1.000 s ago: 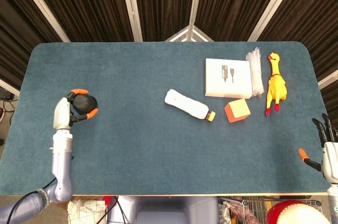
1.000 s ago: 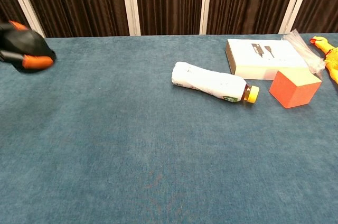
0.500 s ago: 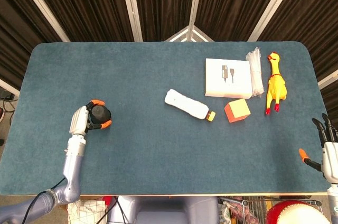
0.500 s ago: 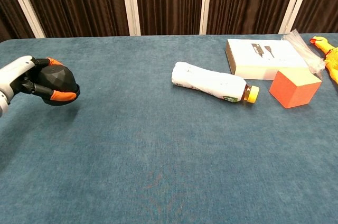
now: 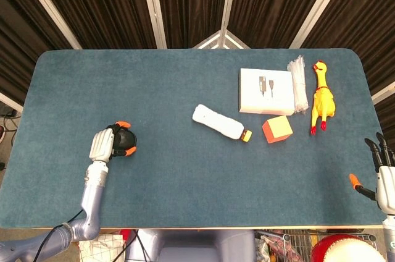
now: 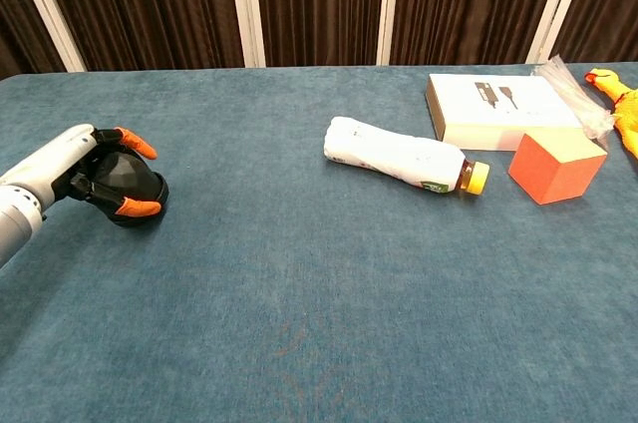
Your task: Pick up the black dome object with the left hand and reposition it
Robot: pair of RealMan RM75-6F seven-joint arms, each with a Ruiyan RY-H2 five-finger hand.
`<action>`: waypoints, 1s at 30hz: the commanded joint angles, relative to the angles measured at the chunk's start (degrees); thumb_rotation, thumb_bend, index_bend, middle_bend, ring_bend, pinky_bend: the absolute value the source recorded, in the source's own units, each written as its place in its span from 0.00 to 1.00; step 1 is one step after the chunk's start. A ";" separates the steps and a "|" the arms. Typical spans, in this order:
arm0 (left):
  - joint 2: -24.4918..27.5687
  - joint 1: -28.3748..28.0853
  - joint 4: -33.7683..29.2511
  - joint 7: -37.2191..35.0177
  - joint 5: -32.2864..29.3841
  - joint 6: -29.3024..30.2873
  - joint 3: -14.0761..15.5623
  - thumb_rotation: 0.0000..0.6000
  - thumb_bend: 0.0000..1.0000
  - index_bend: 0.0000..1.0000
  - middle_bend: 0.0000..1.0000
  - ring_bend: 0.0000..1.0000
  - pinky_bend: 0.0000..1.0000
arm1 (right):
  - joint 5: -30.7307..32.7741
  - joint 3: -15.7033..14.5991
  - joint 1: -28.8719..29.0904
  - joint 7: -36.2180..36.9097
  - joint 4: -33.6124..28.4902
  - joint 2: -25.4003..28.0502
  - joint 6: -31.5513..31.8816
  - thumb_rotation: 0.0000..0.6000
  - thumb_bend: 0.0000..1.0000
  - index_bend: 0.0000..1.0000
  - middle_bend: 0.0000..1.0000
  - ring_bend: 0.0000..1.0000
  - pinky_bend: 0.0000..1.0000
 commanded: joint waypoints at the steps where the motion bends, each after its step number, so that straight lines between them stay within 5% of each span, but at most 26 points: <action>1: 1.07 -0.02 -0.92 2.43 -0.04 -1.02 0.80 1.00 0.36 0.26 0.25 0.16 0.22 | 0.00 0.00 0.00 0.00 0.00 0.00 0.00 1.00 0.26 0.15 0.01 0.18 0.19; 5: 3.42 0.23 -3.40 5.77 -1.01 -2.14 1.16 1.00 0.30 0.13 0.08 0.01 0.12 | 0.00 0.00 0.00 0.00 0.00 0.00 0.00 1.00 0.26 0.15 0.01 0.18 0.19; 10: 6.08 0.81 -6.92 6.76 -1.10 -1.33 0.60 1.00 0.26 0.07 0.00 0.00 0.06 | 0.00 0.00 0.00 0.00 0.00 0.00 0.00 1.00 0.26 0.15 0.01 0.18 0.19; 19: 14.06 2.39 -16.63 10.26 0.65 1.33 0.87 1.00 0.24 0.09 0.06 0.00 0.10 | 0.00 0.00 0.00 0.00 0.00 0.00 0.00 1.00 0.26 0.15 0.01 0.18 0.19; 30: 20.34 -0.61 -27.01 31.06 -14.88 -2.82 0.58 1.00 0.24 0.10 0.11 0.00 0.13 | 0.00 0.00 0.00 0.00 0.00 0.00 0.00 1.00 0.26 0.15 0.01 0.18 0.19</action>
